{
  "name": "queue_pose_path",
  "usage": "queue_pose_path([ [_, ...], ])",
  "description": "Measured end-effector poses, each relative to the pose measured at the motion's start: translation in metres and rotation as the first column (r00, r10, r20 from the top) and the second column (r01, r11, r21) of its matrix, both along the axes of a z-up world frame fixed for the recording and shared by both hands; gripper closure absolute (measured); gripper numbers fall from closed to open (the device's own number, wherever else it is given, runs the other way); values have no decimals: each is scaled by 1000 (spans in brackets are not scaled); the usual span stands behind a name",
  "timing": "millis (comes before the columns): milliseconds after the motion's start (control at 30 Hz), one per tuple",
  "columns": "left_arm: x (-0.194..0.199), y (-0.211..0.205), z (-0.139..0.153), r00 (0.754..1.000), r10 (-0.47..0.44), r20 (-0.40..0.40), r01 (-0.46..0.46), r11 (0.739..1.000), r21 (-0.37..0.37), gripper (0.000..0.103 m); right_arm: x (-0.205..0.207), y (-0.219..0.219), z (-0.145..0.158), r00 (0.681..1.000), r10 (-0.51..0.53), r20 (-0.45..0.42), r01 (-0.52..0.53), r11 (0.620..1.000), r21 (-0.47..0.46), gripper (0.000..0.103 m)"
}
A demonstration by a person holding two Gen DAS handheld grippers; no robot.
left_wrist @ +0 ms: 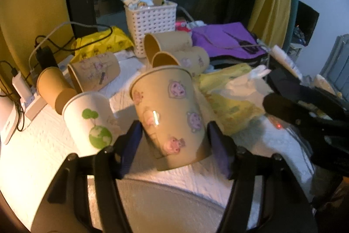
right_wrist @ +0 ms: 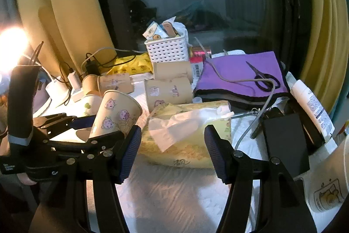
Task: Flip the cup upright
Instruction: 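Close the right gripper on the side of the tan floral cup, then lift the cup and rotate the right gripper to turn it upright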
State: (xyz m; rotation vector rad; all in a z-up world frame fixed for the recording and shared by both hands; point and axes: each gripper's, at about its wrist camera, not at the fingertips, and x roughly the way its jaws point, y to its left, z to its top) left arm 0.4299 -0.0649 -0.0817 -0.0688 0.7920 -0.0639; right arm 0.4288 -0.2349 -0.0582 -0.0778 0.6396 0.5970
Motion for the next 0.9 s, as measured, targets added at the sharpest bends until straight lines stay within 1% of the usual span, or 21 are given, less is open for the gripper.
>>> queue_pose_path([
  [200,-39,0,21,997,-24,76,23,1000,12,40,-23,0,13,1000,8,12,-8,1000,19,40],
  [400,-87,7,30,993,-14,120,11,1000,23,40,-55,10,25,999,39,23,-40,999,26,40],
  [567,-136,13,27,992,-12,128,8,999,36,40,-87,24,28,996,87,12,-88,996,35,40],
  [600,-144,14,26,991,-9,132,4,999,36,40,-95,27,28,995,102,-3,-102,993,51,39],
  [633,-152,16,24,991,-6,134,2,999,34,40,-100,30,27,994,110,-10,-109,992,59,34],
  [700,-174,20,21,991,5,136,-8,1000,26,40,-117,36,26,992,127,-16,-125,990,60,33],
  [900,-227,33,12,990,27,140,-26,1000,-10,40,-158,55,23,984,172,-54,-168,983,70,32],
])
